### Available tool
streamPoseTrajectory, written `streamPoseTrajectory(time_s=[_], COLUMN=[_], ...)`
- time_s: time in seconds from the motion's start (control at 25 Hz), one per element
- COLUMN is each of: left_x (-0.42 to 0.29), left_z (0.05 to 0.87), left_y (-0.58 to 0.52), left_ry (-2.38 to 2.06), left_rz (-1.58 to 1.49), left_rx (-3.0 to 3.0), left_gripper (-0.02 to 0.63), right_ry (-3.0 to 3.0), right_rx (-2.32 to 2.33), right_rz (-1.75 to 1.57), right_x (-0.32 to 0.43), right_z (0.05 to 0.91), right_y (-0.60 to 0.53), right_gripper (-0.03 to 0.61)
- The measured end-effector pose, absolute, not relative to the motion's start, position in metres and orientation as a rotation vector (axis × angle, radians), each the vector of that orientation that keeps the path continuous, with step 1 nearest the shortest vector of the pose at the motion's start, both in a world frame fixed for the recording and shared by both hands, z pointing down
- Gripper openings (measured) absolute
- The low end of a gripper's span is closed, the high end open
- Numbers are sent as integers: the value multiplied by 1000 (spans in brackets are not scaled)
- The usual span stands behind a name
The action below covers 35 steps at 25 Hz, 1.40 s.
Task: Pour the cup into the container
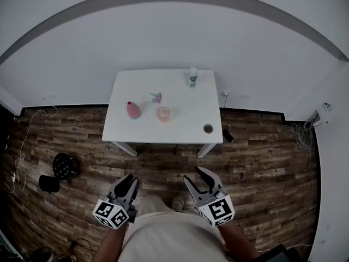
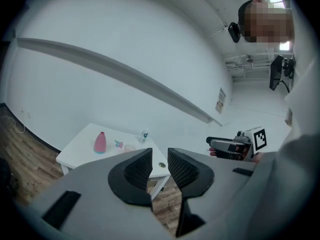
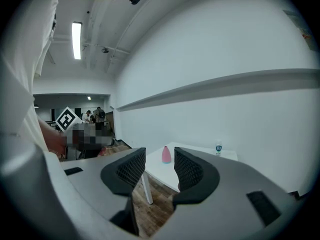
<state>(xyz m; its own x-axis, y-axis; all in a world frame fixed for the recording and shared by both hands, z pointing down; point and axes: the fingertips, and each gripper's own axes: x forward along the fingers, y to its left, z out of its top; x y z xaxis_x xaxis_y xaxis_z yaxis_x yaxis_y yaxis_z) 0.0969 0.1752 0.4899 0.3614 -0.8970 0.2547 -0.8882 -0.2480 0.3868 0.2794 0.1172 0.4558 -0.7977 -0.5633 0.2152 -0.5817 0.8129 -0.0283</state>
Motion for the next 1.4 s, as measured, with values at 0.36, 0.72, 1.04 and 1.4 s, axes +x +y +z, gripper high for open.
streamPoseTrajectory(time_s=[0.36, 0.72, 1.04, 1.4], left_x=[91, 70, 36, -13], left_z=[496, 502, 497, 508], left_y=[170, 125, 57, -7], left_ry=[-1571, -1502, -1423, -1332], left_rz=[-29, -29, -2, 28], left_rx=[2119, 2152, 2214, 2255], left_gripper=[98, 98, 98, 98], right_ry=[-2793, -2767, -2722, -2684], right_rx=[844, 889, 952, 1017], right_rz=[191, 189, 175, 189], right_x=[269, 247, 211, 159], right_z=[461, 462, 456, 461], right_y=[103, 72, 19, -37], right_gripper=[161, 161, 161, 161])
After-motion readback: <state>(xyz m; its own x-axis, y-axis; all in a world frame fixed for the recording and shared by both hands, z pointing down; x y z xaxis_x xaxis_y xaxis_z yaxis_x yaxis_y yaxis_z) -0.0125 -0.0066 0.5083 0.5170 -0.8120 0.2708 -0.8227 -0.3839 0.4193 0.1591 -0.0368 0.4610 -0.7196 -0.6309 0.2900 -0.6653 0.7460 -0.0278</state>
